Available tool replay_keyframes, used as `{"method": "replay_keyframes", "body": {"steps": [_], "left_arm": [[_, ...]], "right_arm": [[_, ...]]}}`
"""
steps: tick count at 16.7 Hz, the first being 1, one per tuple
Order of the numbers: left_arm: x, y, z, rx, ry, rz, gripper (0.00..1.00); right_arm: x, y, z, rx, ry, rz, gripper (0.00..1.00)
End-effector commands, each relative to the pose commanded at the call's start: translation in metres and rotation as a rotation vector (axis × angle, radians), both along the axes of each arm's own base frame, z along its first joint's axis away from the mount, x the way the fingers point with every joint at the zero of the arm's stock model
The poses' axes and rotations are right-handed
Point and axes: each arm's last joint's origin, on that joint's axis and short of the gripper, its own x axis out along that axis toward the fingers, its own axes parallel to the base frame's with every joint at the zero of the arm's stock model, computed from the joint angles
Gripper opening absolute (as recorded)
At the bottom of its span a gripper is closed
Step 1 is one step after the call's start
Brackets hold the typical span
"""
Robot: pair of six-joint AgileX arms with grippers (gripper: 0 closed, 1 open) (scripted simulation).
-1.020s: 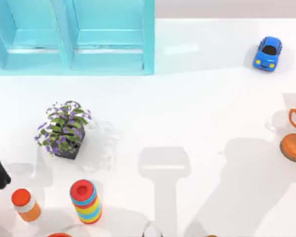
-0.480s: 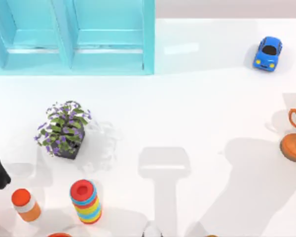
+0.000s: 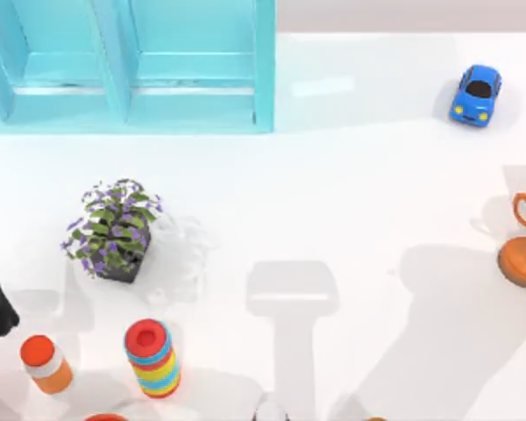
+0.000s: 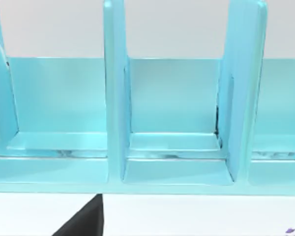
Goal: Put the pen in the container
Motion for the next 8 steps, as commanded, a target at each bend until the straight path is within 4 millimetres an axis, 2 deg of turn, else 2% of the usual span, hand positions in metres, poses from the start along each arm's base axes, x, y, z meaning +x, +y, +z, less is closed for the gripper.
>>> {"method": "replay_keyframes", "body": {"steps": [2, 8], "left_arm": [[0.0000, 0.0000, 0.0000, 0.000, 0.000, 0.000, 1.00], [0.0000, 0.0000, 0.0000, 0.000, 0.000, 0.000, 1.00]], "right_arm": [[0.0000, 0.0000, 0.0000, 0.000, 0.000, 0.000, 0.98], [0.0000, 0.0000, 0.0000, 0.000, 0.000, 0.000, 1.00]]}}
